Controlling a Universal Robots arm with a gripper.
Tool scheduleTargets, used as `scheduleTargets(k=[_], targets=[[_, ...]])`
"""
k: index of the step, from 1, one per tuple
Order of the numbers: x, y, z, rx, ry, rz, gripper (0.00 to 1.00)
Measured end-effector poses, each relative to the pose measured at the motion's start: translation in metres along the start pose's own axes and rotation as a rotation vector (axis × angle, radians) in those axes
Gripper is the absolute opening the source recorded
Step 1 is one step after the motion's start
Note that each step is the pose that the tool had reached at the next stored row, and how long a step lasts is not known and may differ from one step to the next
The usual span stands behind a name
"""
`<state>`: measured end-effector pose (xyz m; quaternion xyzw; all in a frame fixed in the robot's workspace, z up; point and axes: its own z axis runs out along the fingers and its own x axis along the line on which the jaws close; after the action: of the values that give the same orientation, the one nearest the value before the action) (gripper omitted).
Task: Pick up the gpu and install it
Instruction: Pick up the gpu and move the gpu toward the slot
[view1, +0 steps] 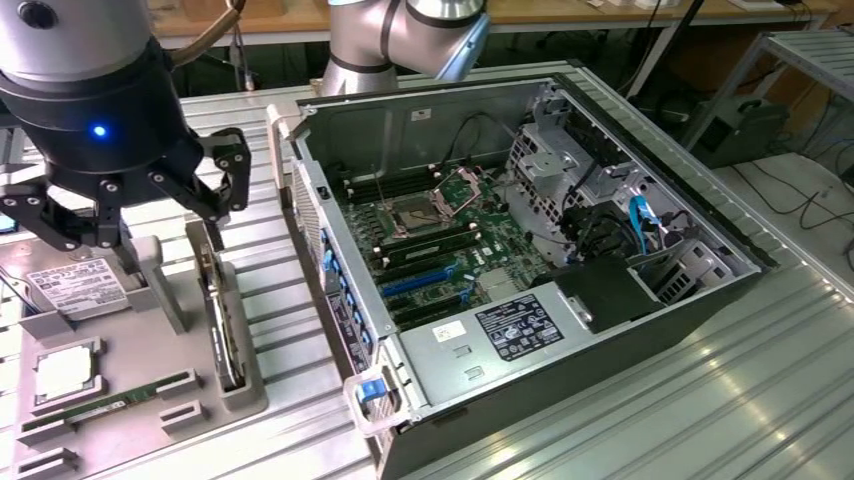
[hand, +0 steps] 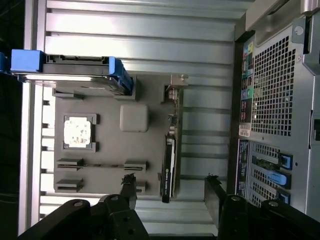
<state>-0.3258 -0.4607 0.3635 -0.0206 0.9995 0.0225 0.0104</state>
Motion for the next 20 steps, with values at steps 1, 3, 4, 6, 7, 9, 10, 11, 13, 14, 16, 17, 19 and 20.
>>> scheduleTargets(k=[1,3,4,6,7,9,10,11,13,14,16,17,19,20], targets=[[0.000,-0.0006,0.0019,0.0000,-0.0002,0.003,0.66],[0.000,-0.0018,0.0055,0.0002,-0.0005,0.010,0.66],[0.000,-0.0024,0.0072,0.0002,-0.0006,0.012,0.66],[-0.001,-0.0036,0.0122,0.0003,-0.0007,0.015,0.66],[-0.004,-0.0044,0.0152,0.0006,-0.0004,0.016,0.66],[-0.008,-0.0052,0.0191,0.0004,-0.0008,0.016,0.66],[-0.009,-0.0055,0.0209,0.0003,-0.0008,0.017,0.66],[-0.010,-0.0057,0.0229,0.0002,-0.0010,0.017,0.66],[-0.010,-0.0058,0.0265,0.0004,-0.0008,0.018,0.66],[-0.010,-0.0058,0.0281,0.0004,-0.0008,0.018,0.66],[-0.010,-0.0063,0.0319,0.0004,-0.0008,0.018,0.66],[-0.010,-0.0070,0.0337,0.0004,-0.0008,0.018,0.66],[-0.010,-0.0090,0.0372,0.0003,-0.0008,0.018,0.66],[-0.010,-0.0094,0.0396,0.0003,-0.0009,0.018,0.66]])
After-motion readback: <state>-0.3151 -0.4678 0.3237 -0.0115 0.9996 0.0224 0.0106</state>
